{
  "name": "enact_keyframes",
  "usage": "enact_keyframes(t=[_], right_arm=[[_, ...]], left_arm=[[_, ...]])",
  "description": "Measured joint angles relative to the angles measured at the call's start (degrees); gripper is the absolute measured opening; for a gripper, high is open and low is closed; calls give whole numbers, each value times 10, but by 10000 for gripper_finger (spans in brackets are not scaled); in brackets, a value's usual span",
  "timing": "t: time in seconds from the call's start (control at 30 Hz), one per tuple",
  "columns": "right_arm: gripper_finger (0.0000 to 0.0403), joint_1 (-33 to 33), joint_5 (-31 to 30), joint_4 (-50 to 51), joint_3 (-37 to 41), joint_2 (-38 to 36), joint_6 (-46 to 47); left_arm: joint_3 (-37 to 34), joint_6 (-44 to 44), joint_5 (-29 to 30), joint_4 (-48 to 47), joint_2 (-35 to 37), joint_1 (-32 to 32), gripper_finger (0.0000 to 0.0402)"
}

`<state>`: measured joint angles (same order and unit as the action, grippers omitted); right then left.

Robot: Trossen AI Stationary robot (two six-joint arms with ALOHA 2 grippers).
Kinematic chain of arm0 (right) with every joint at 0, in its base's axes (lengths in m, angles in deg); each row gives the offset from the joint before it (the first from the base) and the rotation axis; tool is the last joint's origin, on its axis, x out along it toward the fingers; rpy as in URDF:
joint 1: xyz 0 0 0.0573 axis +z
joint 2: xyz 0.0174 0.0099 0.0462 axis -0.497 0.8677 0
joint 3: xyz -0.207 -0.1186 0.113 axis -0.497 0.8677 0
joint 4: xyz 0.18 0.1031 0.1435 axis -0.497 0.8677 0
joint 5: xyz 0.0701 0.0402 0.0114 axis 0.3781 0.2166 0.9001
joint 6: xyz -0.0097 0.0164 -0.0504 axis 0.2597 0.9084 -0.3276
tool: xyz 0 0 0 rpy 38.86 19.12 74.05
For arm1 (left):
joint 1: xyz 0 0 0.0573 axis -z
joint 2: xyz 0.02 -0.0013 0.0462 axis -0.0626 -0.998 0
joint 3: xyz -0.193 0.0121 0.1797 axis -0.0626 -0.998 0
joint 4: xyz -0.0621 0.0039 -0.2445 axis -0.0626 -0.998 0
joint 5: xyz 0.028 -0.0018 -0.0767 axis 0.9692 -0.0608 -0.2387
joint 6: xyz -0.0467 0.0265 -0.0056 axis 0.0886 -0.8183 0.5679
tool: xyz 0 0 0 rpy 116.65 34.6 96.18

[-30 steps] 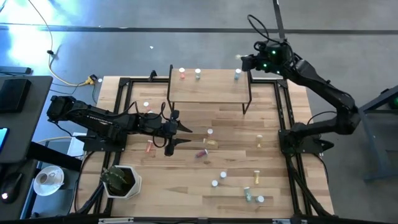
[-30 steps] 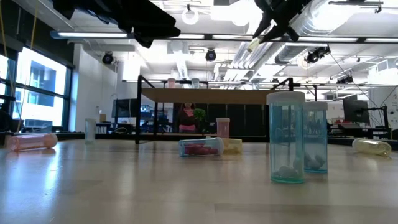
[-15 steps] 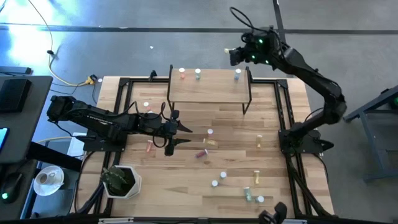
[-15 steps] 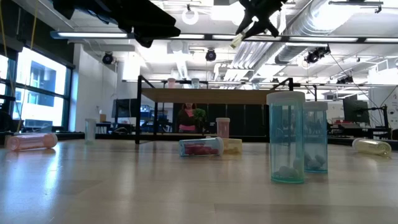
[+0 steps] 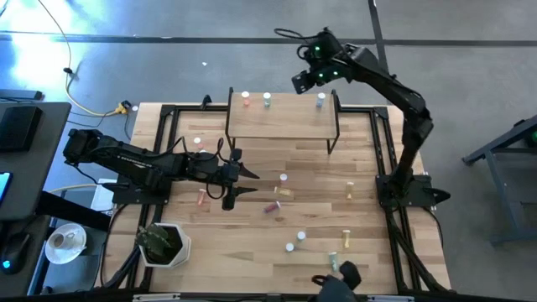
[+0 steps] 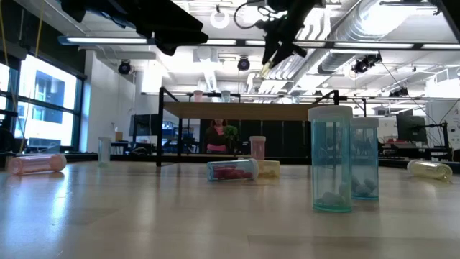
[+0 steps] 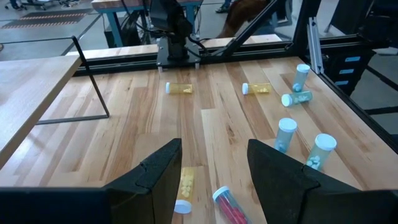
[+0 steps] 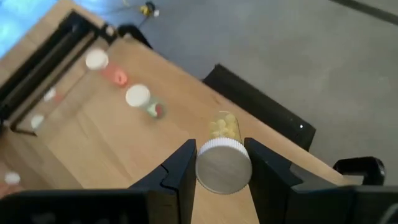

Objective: Pick and place medicine bottles onto shelf by color
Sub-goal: Put the yellow medicine bottle on the shelf

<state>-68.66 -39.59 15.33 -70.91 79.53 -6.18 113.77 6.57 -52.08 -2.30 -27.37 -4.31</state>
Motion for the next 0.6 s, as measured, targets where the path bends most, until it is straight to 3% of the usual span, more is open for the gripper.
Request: enact_keyframes(t=[0.27,0.6], right_arm=[[110,12,7,57,-21,51,-44],[110,35,3,57,-21,89,-78]], left_arm=[[0,0,0,0,0,0,174],[0,0,0,0,0,0,174]])
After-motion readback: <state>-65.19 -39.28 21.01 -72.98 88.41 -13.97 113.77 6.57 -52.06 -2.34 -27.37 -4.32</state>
